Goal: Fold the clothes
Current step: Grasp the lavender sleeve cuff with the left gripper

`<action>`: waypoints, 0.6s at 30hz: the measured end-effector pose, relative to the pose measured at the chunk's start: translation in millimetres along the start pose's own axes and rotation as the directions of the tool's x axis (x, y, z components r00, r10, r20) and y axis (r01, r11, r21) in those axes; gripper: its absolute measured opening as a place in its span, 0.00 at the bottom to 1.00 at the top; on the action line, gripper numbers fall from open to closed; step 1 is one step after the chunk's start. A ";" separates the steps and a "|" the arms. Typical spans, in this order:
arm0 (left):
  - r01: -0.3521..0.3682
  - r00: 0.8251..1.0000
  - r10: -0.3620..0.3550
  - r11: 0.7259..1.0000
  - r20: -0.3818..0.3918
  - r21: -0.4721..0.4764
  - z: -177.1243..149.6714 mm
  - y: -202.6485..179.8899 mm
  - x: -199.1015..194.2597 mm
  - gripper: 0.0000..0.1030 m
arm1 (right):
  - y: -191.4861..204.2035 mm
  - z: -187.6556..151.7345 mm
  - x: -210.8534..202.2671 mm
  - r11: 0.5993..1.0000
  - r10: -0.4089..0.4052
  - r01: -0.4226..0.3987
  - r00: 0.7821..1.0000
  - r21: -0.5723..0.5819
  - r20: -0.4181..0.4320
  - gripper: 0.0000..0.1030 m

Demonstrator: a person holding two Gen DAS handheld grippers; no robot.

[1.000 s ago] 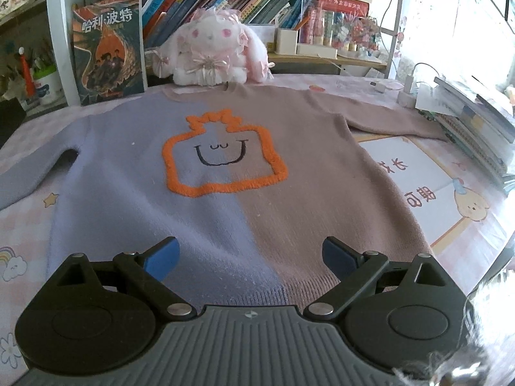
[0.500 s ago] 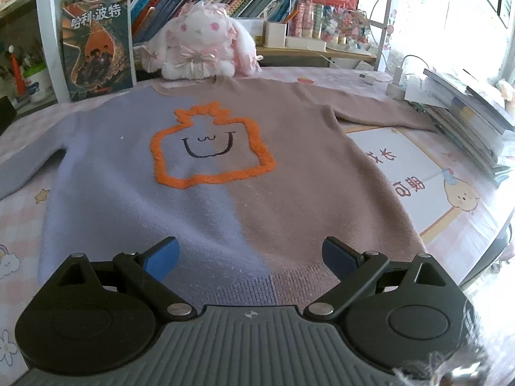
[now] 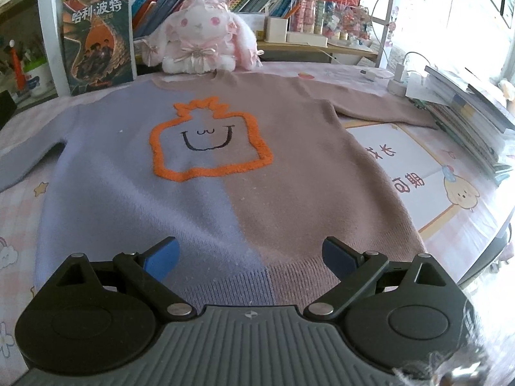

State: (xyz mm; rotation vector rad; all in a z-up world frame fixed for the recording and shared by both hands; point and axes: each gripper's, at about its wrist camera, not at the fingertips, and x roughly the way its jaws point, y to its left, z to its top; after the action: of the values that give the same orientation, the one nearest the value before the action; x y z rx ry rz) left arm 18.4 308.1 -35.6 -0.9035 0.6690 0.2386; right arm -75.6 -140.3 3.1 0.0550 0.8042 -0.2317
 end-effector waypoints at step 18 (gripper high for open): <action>0.011 0.997 0.008 0.968 0.078 -0.250 18.5 28.6 7.9 0.18 | -8.6 -6.5 -7.2 1.000 -0.014 0.014 1.000 0.019 -0.004 0.93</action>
State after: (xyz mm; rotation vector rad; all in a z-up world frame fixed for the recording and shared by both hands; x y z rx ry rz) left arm 19.4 339.5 -51.0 -1.1310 0.5729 0.3616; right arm -87.0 -146.4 4.1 0.0674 0.8066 -0.2521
